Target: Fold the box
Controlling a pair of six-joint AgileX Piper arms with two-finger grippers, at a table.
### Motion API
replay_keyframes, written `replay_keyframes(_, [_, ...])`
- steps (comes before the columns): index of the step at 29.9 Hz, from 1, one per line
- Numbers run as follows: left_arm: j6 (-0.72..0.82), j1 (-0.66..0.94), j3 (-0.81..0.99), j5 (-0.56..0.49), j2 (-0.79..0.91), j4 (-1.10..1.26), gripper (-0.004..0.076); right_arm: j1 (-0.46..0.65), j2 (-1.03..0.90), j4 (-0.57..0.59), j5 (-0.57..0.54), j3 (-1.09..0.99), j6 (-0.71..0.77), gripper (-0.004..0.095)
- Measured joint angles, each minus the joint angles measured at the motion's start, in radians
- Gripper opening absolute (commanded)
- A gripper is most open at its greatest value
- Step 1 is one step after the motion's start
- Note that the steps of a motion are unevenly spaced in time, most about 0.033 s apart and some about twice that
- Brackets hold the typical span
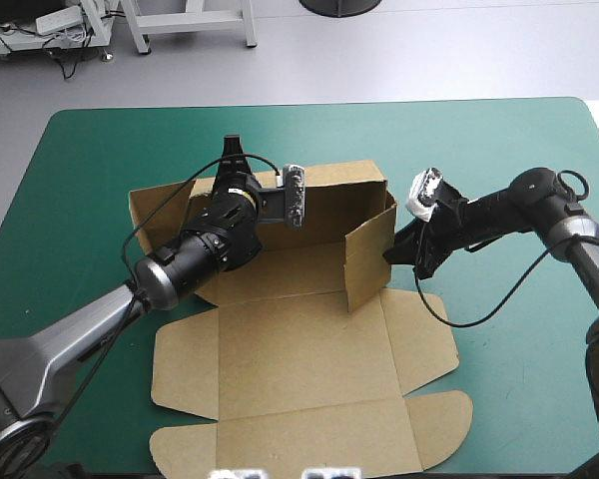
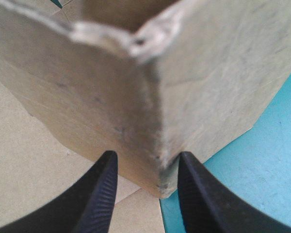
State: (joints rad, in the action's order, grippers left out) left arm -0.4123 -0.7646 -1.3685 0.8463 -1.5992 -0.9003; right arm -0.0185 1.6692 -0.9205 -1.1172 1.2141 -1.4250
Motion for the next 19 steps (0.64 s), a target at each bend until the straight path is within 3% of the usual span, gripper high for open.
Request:
replay_keyframes(8, [0.007, -0.001, -0.001, 0.008, -0.049, -0.086, -0.0010, 0.000, 0.000, -0.018, 0.028, 0.000, 0.000, 0.0379])
replay_keyframes(19, [0.016, -0.004, -0.001, 0.017, -0.050, -0.091, -0.0010, -0.015, 0.000, -0.152, 0.121, 0.000, -0.086, 0.0378])
